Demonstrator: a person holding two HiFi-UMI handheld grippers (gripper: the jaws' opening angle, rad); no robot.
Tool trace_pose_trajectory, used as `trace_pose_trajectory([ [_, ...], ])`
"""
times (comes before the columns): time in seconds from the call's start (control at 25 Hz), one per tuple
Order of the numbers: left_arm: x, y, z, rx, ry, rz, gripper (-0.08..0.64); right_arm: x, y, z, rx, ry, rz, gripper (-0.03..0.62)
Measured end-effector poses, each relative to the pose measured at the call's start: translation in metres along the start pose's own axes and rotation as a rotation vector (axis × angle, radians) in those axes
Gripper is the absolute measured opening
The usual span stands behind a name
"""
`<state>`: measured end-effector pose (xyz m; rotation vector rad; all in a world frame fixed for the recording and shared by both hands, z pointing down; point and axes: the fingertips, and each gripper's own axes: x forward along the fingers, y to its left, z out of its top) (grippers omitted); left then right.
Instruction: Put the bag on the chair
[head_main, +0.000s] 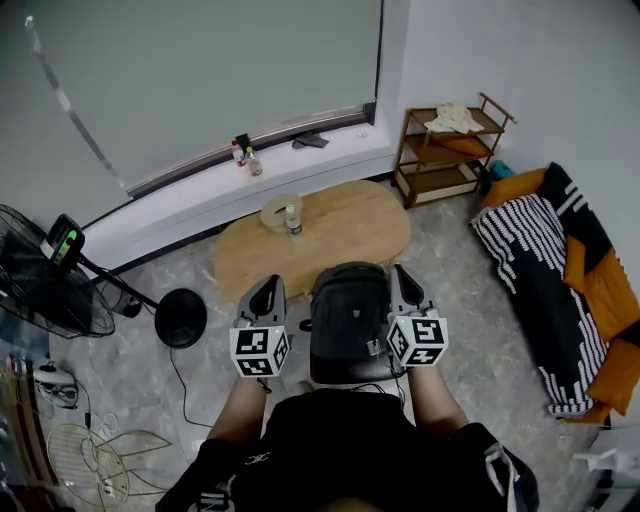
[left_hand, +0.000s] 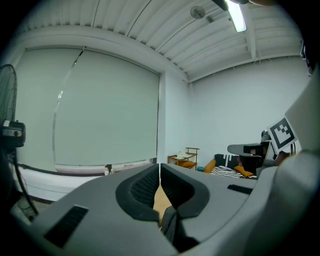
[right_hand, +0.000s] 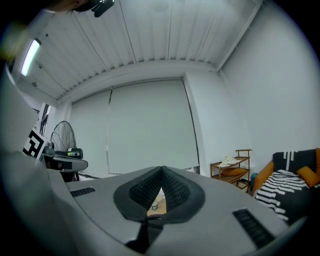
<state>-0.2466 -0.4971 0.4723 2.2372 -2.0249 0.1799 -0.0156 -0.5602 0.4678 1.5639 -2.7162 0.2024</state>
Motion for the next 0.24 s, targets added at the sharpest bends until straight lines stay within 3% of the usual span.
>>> trace_pose_trajectory([
  [0.24, 0.0045, 0.0028, -0.0014, 0.013, 0.006, 0.007, 0.028, 0.0062, -0.002, 0.0, -0.001, -0.003, -0.007, 0.013],
])
